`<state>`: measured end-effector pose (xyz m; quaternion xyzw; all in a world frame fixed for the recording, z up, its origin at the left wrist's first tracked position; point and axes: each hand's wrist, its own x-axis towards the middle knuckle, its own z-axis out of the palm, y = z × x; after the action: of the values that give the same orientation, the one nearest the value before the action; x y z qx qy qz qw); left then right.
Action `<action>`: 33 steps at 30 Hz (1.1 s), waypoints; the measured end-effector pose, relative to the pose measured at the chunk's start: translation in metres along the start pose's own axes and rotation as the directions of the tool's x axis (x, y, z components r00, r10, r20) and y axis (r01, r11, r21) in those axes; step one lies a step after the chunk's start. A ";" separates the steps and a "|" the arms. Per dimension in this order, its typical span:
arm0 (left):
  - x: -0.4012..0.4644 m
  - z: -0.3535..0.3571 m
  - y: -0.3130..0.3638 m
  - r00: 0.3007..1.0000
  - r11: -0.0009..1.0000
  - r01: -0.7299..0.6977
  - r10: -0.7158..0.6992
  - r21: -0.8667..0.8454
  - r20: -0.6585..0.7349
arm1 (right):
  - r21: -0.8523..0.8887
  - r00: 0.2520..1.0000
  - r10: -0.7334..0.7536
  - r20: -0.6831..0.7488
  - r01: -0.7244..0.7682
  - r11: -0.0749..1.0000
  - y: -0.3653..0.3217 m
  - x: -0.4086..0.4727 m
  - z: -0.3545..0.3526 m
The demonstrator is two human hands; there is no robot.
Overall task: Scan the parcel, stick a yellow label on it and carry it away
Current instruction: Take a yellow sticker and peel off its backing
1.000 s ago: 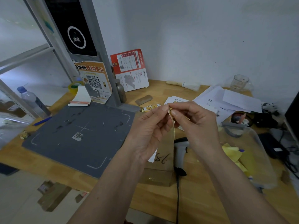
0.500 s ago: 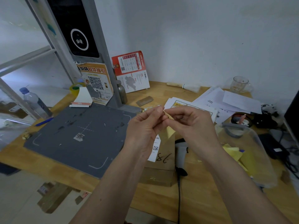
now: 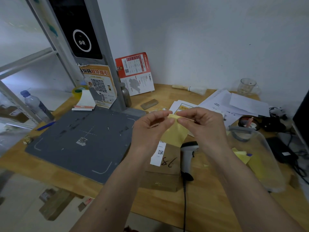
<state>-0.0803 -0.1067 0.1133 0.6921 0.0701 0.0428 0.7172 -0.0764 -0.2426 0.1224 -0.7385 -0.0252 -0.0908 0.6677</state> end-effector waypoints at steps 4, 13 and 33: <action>-0.001 0.003 0.001 1.000 0.998 0.004 -0.005 -0.059 -0.014 | -0.135 0.992 -0.082 -0.100 0.068 0.989 0.003 -0.001 0.003; -0.015 0.012 0.014 0.981 0.979 -0.192 0.193 -0.063 0.009 | -0.255 0.896 -0.424 -0.135 0.382 0.888 0.001 -0.010 0.010; -0.020 0.020 0.019 0.967 0.971 -0.234 0.238 -0.054 0.088 | -0.402 0.719 -0.678 -0.151 0.582 0.707 0.014 -0.004 0.002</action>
<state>-0.0965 -0.1287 0.1337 0.6811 -0.0472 0.0968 0.7242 -0.0777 -0.2415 0.1079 -0.7622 -0.1659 -0.4249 0.4593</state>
